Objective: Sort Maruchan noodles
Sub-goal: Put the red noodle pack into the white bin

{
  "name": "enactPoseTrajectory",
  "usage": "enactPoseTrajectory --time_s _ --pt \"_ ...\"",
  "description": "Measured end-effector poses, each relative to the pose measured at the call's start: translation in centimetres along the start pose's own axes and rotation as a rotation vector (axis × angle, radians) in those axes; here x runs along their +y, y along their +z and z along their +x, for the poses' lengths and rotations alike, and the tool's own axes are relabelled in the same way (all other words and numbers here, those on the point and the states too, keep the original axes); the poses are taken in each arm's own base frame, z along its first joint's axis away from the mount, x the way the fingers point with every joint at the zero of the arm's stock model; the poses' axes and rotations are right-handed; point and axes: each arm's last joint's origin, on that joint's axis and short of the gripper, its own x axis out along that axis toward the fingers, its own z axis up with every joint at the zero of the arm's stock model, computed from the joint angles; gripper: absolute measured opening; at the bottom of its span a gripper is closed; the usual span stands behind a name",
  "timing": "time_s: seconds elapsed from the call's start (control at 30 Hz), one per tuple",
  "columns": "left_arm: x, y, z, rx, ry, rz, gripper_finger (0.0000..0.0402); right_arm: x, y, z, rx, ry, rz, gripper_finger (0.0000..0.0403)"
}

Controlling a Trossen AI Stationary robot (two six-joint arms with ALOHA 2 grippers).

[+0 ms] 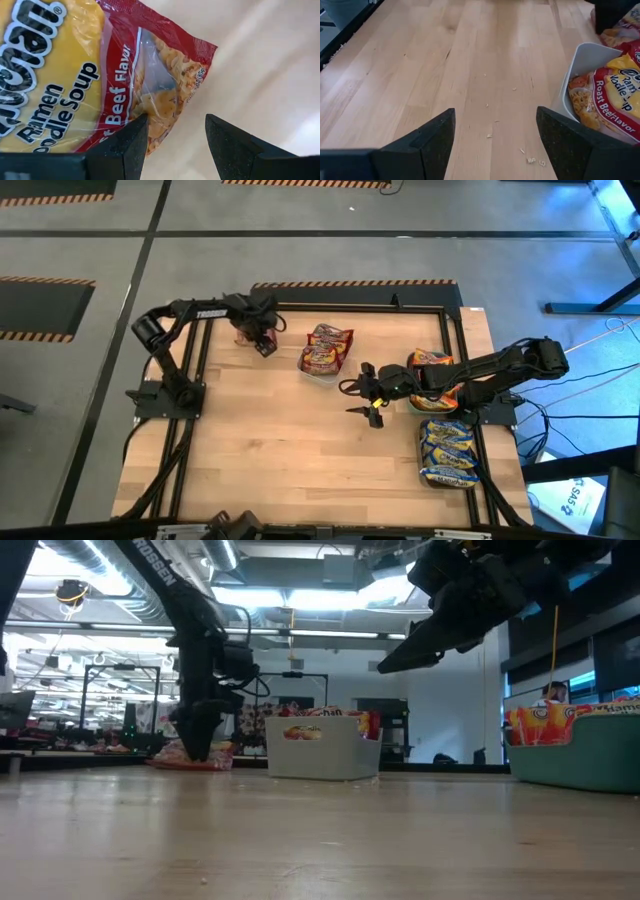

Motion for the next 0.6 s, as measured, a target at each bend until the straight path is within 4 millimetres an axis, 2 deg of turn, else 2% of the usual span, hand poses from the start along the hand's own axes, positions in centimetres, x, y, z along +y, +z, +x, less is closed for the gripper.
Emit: enactPoseTrajectory --time_s 0.4,0.5,0.6 --pt "-7.3 -1.4 -0.1 0.107 -0.188 0.146 0.019 0.0 0.0 0.0 0.0 0.002 0.001 0.0266" --pt "-8.5 -2.0 -0.4 0.146 -0.223 0.172 0.019 0.0 0.0 0.0 0.0 0.002 0.002 0.0266" --pt "-9.0 -2.6 -1.2 0.17 -0.223 0.169 0.019 0.0 0.0 0.0 -0.001 0.003 0.002 0.0266"
